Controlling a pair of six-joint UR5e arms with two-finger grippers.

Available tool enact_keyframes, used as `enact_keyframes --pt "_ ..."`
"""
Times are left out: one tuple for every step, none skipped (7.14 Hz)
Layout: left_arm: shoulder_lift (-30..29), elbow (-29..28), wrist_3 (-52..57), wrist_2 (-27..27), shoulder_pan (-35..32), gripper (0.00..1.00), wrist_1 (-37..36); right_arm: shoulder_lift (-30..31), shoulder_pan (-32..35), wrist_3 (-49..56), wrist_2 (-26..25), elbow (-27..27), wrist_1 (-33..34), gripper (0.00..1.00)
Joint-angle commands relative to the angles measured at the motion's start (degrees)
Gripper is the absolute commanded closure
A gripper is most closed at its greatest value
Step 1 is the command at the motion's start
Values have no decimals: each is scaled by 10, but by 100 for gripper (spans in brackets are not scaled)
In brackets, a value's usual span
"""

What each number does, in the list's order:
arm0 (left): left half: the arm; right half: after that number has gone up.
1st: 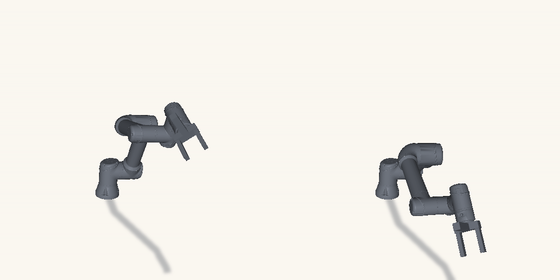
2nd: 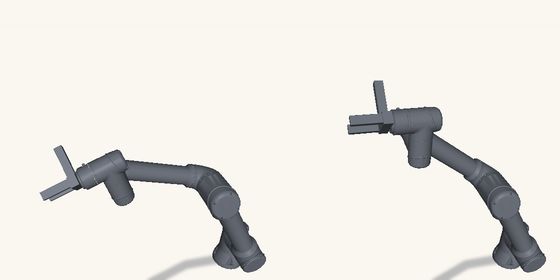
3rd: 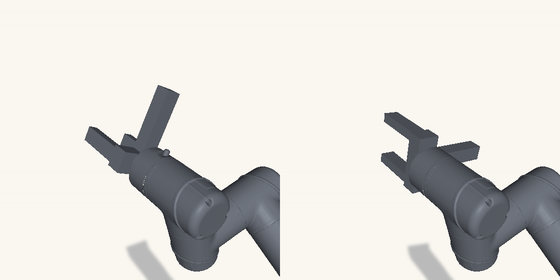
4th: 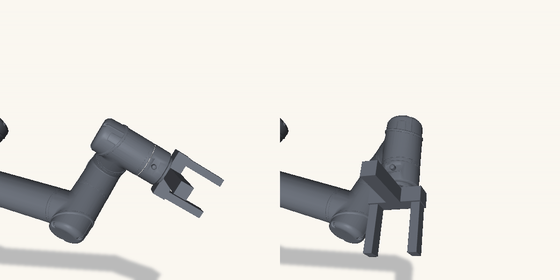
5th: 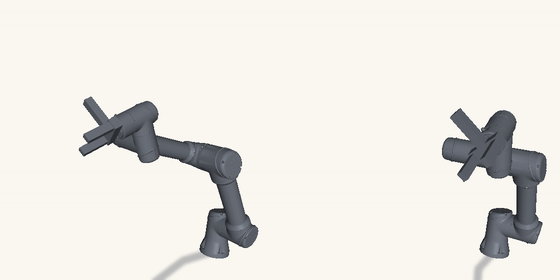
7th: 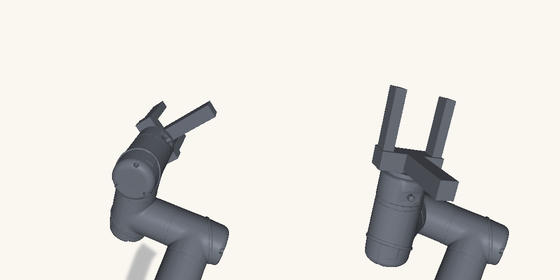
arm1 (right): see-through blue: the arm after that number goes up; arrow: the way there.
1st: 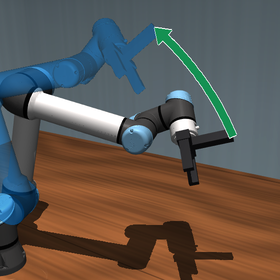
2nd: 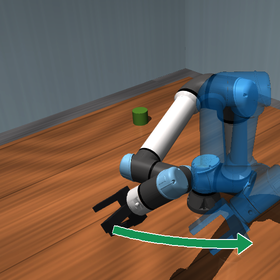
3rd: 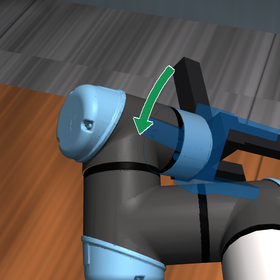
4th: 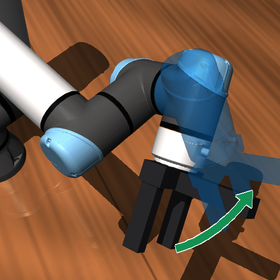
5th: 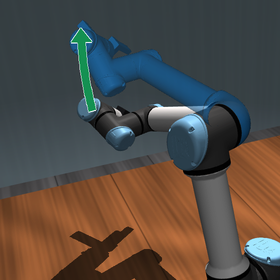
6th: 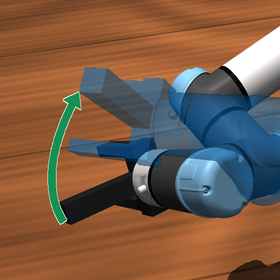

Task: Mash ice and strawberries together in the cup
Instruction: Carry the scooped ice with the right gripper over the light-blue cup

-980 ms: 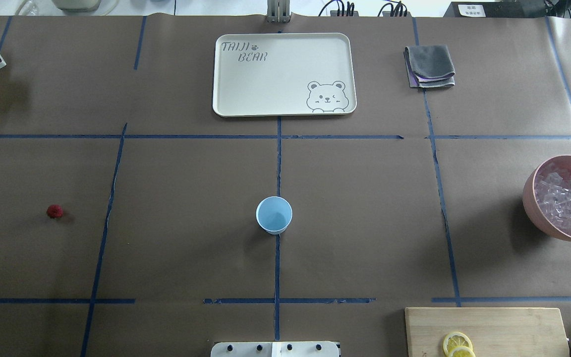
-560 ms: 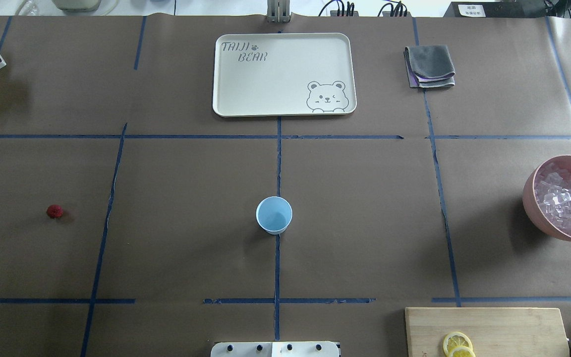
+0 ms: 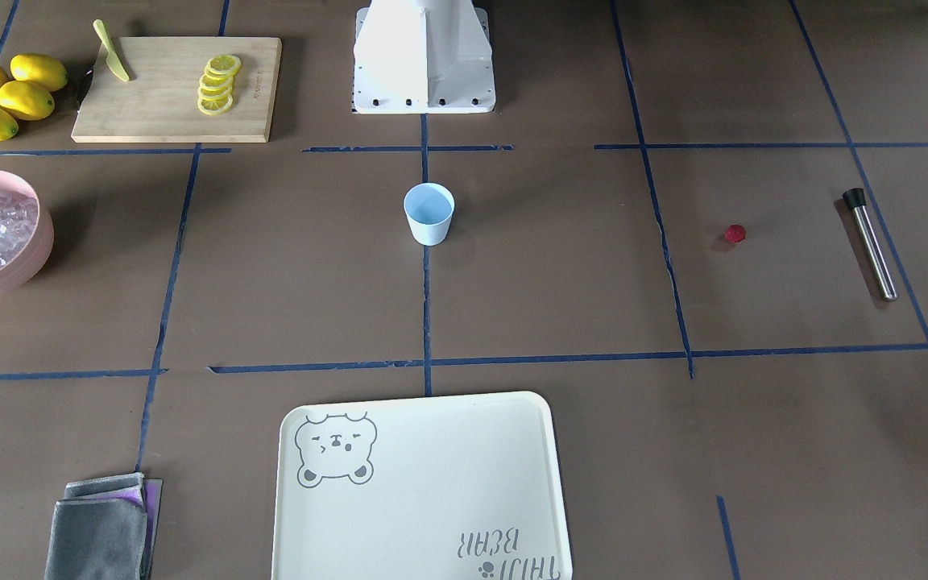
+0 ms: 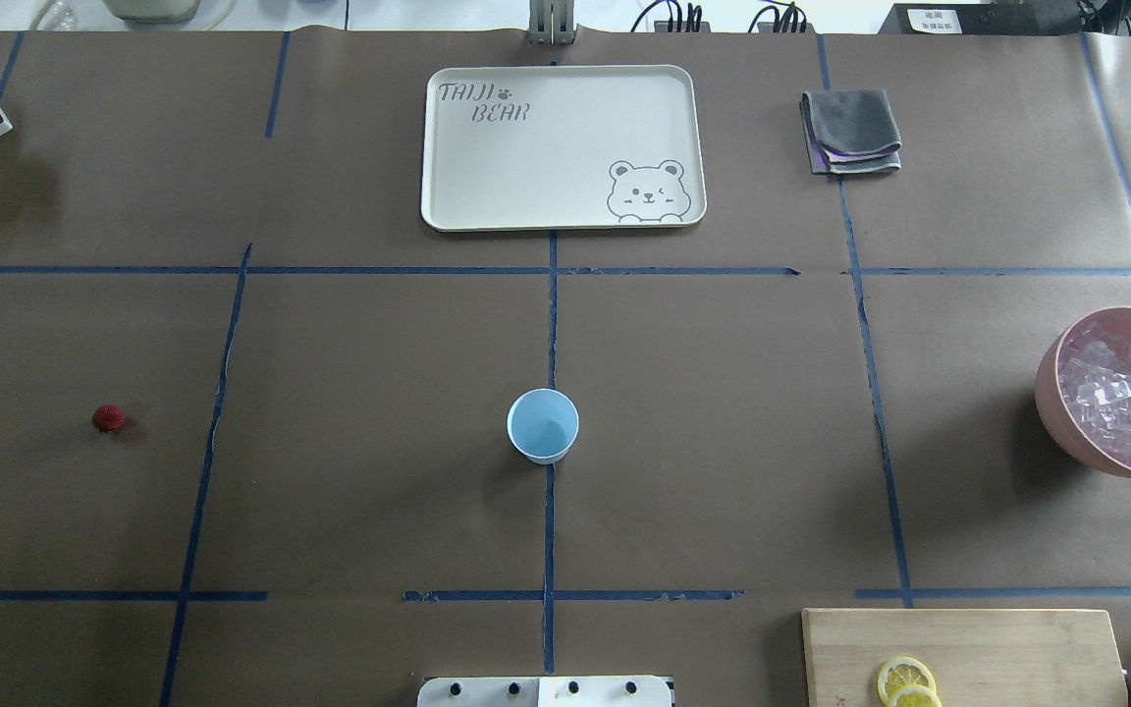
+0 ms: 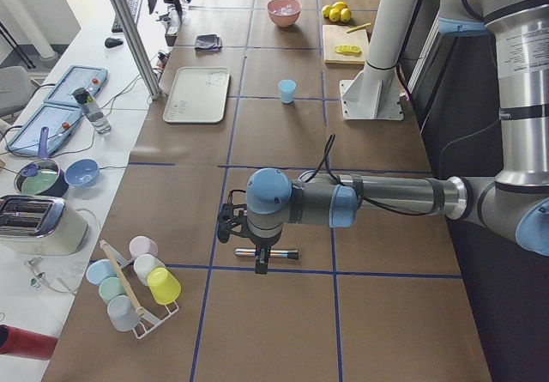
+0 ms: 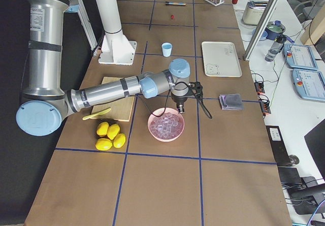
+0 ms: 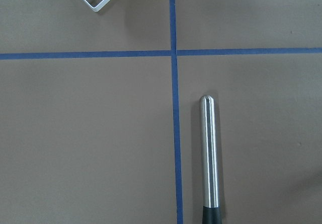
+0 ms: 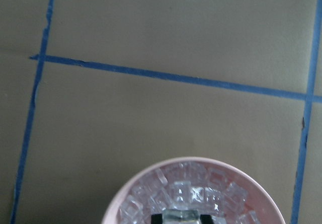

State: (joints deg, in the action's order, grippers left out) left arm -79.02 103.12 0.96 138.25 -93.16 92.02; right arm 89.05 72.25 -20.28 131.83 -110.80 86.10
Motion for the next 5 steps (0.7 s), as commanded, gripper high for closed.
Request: enact_keyframes --pt "0 -1 -1 0 0 0 0 -123 -41 -51 -1 3 81 100" --pt "0 -5 -1 1 0 0 1 -171 -89 -119 -2 3 86 100" --pt "0 -4 -1 1 0 0 1 -217 -145 -219 -9 2 86 100" --pt "0 -5 -1 1 0 0 1 -256 -207 -303 -53 -1 86 100" --pt "0 -4 -1 1 0 0 1 -284 -281 -359 -117 -1 87 100"
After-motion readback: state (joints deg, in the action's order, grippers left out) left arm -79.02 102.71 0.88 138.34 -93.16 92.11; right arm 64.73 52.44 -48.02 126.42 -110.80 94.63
